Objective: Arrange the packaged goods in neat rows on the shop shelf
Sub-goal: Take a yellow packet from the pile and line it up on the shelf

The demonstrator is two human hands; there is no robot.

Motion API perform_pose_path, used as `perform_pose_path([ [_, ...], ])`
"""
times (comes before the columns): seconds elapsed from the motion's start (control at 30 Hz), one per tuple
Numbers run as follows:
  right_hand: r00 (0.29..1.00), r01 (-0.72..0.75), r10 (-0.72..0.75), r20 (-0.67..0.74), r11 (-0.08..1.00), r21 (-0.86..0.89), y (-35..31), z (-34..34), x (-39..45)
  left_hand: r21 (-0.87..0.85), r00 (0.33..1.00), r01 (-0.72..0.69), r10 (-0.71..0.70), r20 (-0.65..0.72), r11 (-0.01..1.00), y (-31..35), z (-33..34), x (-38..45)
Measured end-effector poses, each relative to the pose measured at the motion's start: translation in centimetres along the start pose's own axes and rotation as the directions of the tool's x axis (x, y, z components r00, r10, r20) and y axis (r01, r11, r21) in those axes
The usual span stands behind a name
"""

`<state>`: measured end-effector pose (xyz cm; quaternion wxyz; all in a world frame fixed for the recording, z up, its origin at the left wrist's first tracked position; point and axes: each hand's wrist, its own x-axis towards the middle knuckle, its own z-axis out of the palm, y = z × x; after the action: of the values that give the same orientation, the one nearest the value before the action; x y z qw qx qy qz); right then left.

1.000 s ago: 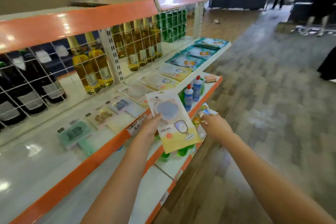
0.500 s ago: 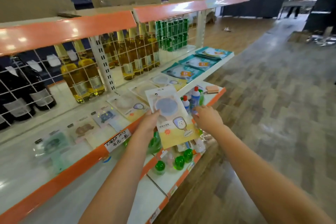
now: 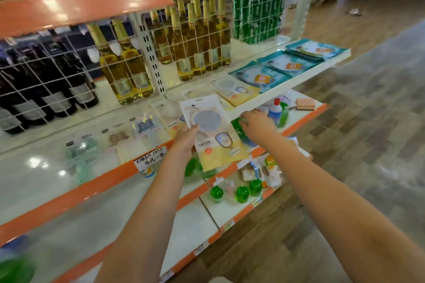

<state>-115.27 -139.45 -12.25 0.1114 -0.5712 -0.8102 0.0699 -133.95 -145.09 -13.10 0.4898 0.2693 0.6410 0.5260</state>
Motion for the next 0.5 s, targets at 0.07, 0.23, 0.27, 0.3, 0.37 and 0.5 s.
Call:
perform_pose_path([
  [0.07,0.999,0.035,-0.035,0.001,0.999,0.022,-0.4,0.3,1.7,-0.006,0.999,0.000,0.000,-0.050,1.000,0.6,-0.6,0.9],
  [0.23,0.997,0.069,-0.071,0.028,0.995,0.077,-1.8,0.6,6.1,-0.040,0.990,0.035,-0.040,-0.135,0.999,2.8,-1.9,3.9],
  [0.27,0.997,0.071,-0.075,0.036,0.994,0.085,-2.1,0.6,6.8,-0.025,0.988,0.031,-0.034,-0.148,0.999,3.0,-2.1,4.6],
  [0.3,0.996,0.085,-0.088,0.034,0.992,0.091,-2.4,0.6,7.7,-0.010,0.986,0.024,-0.026,-0.163,1.000,3.4,-2.4,5.4],
  [0.37,0.993,0.116,-0.118,0.020,0.989,0.096,-3.1,0.5,9.6,-0.005,0.982,0.015,-0.016,-0.186,1.000,4.1,-3.0,6.9],
  [0.5,0.990,0.140,-0.141,-0.001,0.984,0.112,-4.7,0.2,13.1,0.047,0.974,0.005,0.006,-0.228,0.999,5.2,-4.6,9.0],
])
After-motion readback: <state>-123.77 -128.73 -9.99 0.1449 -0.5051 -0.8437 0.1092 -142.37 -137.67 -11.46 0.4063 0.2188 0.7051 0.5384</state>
